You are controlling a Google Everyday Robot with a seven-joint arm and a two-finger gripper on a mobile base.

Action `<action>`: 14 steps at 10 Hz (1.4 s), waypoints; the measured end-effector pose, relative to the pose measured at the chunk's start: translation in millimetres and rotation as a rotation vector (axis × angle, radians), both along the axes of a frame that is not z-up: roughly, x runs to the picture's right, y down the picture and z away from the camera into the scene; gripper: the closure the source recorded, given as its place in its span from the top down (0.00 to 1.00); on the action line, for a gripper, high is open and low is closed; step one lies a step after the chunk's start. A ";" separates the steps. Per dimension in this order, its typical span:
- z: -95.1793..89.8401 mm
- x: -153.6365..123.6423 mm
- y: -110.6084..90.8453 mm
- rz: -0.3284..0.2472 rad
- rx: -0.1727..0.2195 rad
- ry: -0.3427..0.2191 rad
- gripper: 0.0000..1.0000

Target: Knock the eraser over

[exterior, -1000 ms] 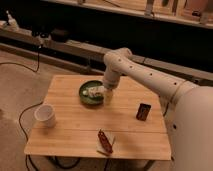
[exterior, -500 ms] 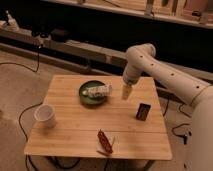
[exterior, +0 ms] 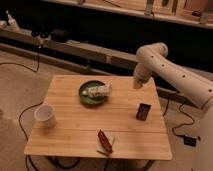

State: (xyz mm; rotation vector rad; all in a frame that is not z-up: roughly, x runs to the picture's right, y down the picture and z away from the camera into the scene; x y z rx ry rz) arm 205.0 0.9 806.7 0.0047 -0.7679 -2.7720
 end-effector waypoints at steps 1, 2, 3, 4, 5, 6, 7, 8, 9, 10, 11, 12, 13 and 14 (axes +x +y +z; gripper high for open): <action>0.7 10.9 7.3 0.001 -0.006 0.014 0.01; 1.6 17.1 13.4 0.003 -0.013 0.022 0.00; 2.6 22.1 21.8 0.012 -0.025 0.029 0.00; 3.1 29.5 30.2 0.025 -0.036 0.037 0.00; 4.3 36.4 38.8 0.040 -0.046 0.042 0.00; 6.3 42.6 47.3 0.054 -0.055 0.044 0.00; 8.8 48.7 55.8 0.065 -0.066 0.048 0.00; 11.0 55.6 64.3 0.077 -0.076 0.052 0.00; 12.7 60.0 70.0 0.083 -0.083 0.055 0.00; 15.0 64.6 75.6 0.091 -0.088 0.057 0.00; 19.6 69.0 83.3 0.098 -0.097 0.060 0.00; 24.8 72.0 89.8 0.103 -0.104 0.062 0.00; 31.3 74.1 95.7 0.103 -0.109 0.062 0.00; 37.6 76.7 99.4 0.097 -0.106 0.063 0.00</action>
